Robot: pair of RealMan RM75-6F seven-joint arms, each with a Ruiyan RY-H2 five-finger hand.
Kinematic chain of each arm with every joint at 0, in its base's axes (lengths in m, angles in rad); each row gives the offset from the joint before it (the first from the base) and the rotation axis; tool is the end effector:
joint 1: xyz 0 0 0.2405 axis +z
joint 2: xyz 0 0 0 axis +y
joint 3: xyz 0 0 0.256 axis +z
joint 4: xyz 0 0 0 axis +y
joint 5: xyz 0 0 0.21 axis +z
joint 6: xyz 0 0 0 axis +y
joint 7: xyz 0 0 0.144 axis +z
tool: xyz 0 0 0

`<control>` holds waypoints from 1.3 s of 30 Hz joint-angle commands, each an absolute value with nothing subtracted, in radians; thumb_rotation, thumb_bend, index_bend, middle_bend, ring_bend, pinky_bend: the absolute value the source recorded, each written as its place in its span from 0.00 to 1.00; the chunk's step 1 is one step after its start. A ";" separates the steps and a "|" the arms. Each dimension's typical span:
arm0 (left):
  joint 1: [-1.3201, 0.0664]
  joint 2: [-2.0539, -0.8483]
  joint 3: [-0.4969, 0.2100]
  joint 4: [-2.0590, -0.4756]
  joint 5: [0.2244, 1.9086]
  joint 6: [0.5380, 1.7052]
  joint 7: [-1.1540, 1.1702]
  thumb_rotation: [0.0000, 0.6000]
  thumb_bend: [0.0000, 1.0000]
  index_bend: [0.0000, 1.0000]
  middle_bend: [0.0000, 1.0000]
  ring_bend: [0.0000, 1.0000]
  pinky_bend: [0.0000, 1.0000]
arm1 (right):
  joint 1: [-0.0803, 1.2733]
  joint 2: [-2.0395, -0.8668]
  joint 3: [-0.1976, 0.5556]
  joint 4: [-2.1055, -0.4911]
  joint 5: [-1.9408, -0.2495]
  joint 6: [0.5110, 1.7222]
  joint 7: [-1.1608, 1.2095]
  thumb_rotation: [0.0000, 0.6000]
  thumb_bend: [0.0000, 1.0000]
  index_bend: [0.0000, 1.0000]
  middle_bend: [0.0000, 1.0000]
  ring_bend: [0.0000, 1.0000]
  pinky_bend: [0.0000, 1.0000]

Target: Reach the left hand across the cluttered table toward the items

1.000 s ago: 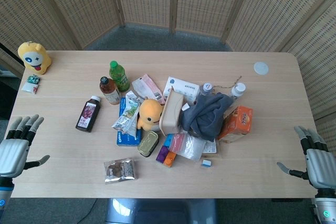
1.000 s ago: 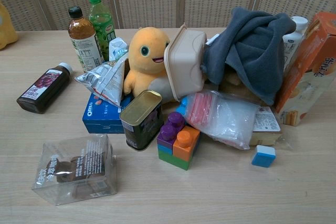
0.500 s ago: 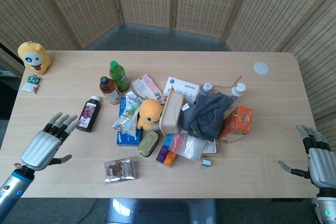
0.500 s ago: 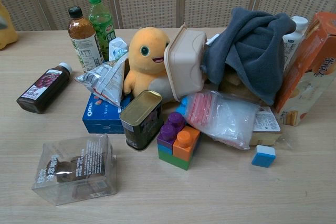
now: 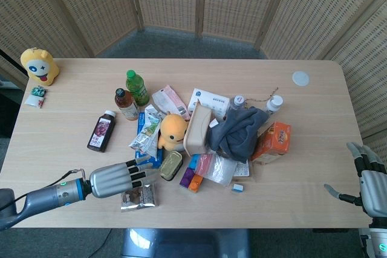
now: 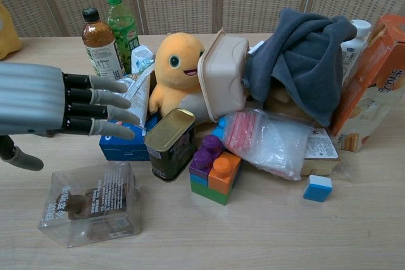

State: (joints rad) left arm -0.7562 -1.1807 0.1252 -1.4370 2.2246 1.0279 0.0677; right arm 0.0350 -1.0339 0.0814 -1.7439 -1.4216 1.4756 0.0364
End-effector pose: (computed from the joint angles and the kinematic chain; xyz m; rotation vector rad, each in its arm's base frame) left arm -0.1896 0.2622 0.0449 -2.6626 0.0888 -0.7766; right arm -0.3074 -0.1704 0.1805 1.2559 -1.0098 0.9138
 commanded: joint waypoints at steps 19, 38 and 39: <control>-0.853 -1.213 0.219 -1.498 2.185 0.881 0.152 1.00 0.00 0.00 0.00 0.00 0.00 | 0.027 -1.015 0.090 -1.759 -1.417 1.487 0.063 0.81 0.00 0.00 0.00 0.00 0.00; -0.892 -1.300 0.234 -1.490 2.141 0.817 0.253 1.00 0.00 0.00 0.00 0.01 0.07 | 0.026 -1.011 0.097 -1.756 -1.414 1.489 0.083 0.83 0.00 0.00 0.00 0.00 0.00; -0.893 -1.306 0.239 -1.483 2.148 0.826 0.252 1.00 0.00 0.00 0.00 0.04 0.14 | 0.026 -1.011 0.097 -1.755 -1.414 1.490 0.084 0.83 0.00 0.00 0.00 0.00 0.00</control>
State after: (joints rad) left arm -0.8907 -1.2969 0.2322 -1.4922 2.1390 0.8155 0.2495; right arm 0.0258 -1.0109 0.0973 -1.7551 -1.4144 1.4896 0.0845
